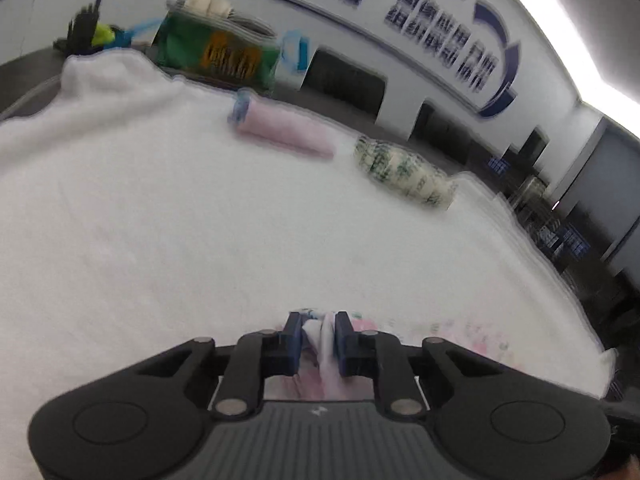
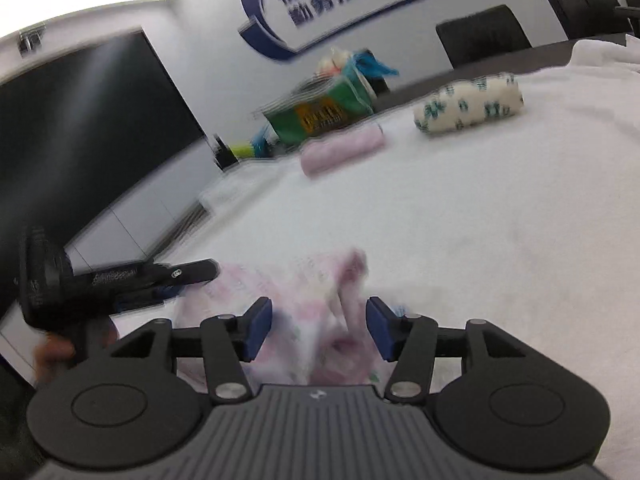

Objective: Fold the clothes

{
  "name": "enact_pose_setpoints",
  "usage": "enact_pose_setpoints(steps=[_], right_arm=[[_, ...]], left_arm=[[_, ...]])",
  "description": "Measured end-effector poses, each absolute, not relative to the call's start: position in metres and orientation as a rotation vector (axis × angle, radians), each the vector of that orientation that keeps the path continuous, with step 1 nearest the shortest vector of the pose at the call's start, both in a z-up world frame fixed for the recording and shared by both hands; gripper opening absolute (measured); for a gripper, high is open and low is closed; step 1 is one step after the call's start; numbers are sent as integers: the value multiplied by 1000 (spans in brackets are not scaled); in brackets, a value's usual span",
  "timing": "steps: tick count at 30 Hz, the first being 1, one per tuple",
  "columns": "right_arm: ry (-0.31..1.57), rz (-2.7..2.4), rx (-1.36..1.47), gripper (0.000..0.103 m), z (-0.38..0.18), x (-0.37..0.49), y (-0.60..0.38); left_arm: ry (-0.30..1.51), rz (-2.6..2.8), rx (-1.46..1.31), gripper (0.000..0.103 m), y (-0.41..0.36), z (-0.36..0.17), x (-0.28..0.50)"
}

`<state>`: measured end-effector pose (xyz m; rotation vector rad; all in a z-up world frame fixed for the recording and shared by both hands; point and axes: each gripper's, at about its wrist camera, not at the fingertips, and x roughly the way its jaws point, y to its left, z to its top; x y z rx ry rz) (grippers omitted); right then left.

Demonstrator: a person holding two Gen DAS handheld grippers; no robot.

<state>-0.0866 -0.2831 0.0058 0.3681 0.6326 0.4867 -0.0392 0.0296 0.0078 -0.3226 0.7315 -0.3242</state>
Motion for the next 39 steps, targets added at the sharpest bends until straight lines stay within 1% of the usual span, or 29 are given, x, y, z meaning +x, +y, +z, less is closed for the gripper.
enact_pose_setpoints(steps=[3,4,5,6,7,8,9,10,12,13,14,16,17,19,20,21,22,23,25,30,31,32,33,34,36,37,39], right_arm=[[635,451,376,54,-10,-79,-280],[633,447,392,54,-9,-82,-283],[631,443,408,56,-7,-86,-287],[622,430,417,56,-3,-91,-290],[613,420,421,59,1,-95,-293],[605,412,426,62,4,-99,-296],[606,412,443,70,7,-102,-299],[619,420,464,75,6,-101,-299],[667,423,497,74,-2,-96,-293],[684,432,529,65,-8,-93,-290],[684,456,574,42,-13,-90,-289],[678,507,671,27,-21,-81,-288],[668,539,705,24,-23,-77,-290],[651,598,770,24,-29,-69,-294],[673,591,773,27,-30,-66,-298],[694,581,772,33,-31,-63,-302],[699,557,747,47,-29,-65,-306],[692,530,711,57,-24,-71,-308],[658,482,642,60,-11,-83,-313],[548,447,525,58,18,-93,-298],[542,429,471,50,22,-91,-288],[558,418,437,39,18,-91,-282],[574,406,403,36,14,-90,-275],[591,395,369,30,10,-90,-269],[622,371,301,31,2,-88,-256],[636,359,274,33,-2,-88,-251],[622,338,321,42,4,-95,-261]], left_arm=[[708,-339,-356,19,38,7,-50],[704,-343,-404,26,48,9,-56],[690,-346,-453,38,60,12,-63],[676,-344,-480,46,66,15,-65],[662,-339,-502,59,72,19,-67],[656,-330,-508,62,75,21,-67],[661,-331,-508,64,75,20,-66],[673,-335,-508,64,72,19,-63],[729,-365,-502,58,60,11,-53],[741,-383,-495,44,54,8,-52],[737,-381,-480,38,50,8,-52],[731,-378,-449,37,41,8,-53],[728,-377,-440,37,39,7,-54],[728,-378,-450,38,46,7,-57],[727,-378,-455,42,50,7,-58],[727,-378,-460,45,53,7,-59],[727,-376,-466,55,57,8,-61],[725,-367,-472,61,64,10,-64],[717,-371,-474,63,72,15,-70],[709,-410,-403,64,53,20,-70],[707,-406,-377,62,47,19,-71],[704,-401,-351,58,41,17,-71],[703,-397,-329,54,36,16,-72],[704,-393,-318,49,34,14,-73],[707,-388,-301,50,33,10,-74],[711,-391,-316,51,36,11,-76],[721,-389,-350,59,44,15,-78]])
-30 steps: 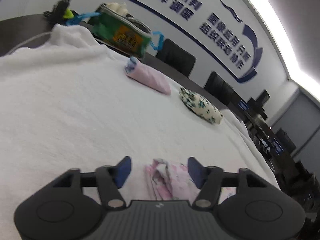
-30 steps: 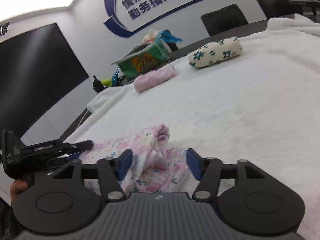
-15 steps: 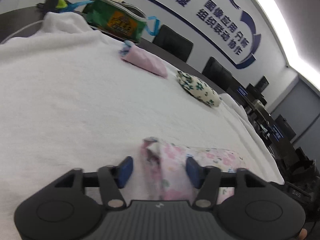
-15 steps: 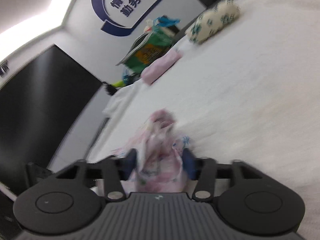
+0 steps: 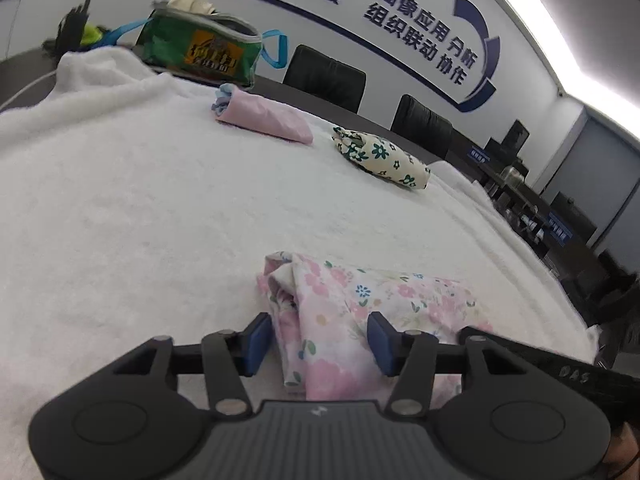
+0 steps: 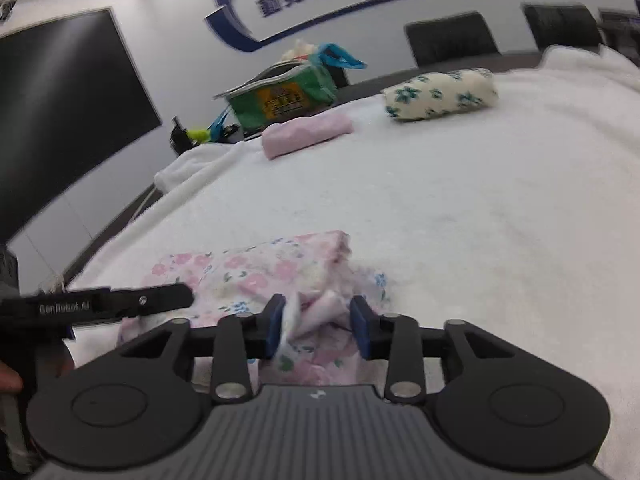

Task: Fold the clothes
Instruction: 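Grasp the folded pink floral dress with both grippers and lift it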

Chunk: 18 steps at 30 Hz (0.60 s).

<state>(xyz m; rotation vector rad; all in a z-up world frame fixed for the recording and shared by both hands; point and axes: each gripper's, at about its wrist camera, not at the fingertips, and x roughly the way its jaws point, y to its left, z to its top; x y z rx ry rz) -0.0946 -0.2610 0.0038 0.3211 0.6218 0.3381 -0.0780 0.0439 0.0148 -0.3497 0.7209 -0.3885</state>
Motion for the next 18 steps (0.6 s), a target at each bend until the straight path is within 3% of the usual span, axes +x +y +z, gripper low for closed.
enact_pose_setpoints(steps=[2,8,9,11,13,18], right_arm=[[608,318,368,58,9,-101,-271],[743,424,609,61,-11,-67,-297],[752,454,627,59,-15,-62,-296],[770,493,647,36,-19,-54,-292],[788,523,672,27,-23,-48,-290],[803,604,786,20,-27,-44,-294]], left_arm=[[728,-362,-359,74,52,18,-74],[816,-433,-392,72,49,15,-51],[825,-444,-393,67,47,15,-49],[848,-423,-407,42,45,15,-47],[862,-434,-467,28,50,15,-47],[847,-466,-573,16,61,23,-49]])
